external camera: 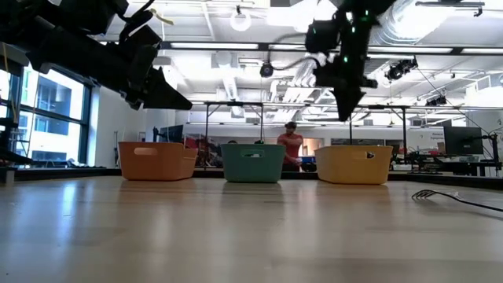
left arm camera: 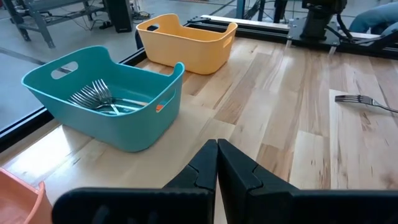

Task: Sort silverware by color (type)
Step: Put the white fork into the yellow bin

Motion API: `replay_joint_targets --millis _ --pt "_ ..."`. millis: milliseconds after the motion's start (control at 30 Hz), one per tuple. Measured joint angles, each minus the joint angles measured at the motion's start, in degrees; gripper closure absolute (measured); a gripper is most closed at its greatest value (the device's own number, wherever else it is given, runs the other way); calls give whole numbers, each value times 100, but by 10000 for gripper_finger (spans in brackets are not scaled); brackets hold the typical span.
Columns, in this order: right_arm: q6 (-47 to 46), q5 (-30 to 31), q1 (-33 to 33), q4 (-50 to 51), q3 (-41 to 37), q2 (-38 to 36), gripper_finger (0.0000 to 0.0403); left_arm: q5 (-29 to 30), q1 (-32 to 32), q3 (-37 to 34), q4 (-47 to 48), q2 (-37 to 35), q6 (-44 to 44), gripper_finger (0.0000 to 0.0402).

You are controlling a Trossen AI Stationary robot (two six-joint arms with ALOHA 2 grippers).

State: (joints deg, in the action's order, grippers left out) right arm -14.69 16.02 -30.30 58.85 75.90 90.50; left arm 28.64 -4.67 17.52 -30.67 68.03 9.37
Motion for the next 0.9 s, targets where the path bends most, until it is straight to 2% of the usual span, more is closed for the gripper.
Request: replay_joint_targets --millis 100,200,400,633,733,900 --pt "11 -139 -587 -170 0 190 403 0 2 0 4 0 0 399" --pt "6 -390 -912 -194 0 433 403 0 0 0 6 0 0 399" --pt "-84 -1051 -1159 -1094 -872 520 403 0 0 0 57 0 0 399" --pt "-92 -1116 -1404 -2150 -1635 520 400 0 0 0 45 0 0 399" --pt "19 -1097 -1447 -2130 -1588 520 381 0 1 0 41 0 0 399" --pt "165 -898 -1435 -1638 -1082 518 312 0 2 2 36 0 -14 399"
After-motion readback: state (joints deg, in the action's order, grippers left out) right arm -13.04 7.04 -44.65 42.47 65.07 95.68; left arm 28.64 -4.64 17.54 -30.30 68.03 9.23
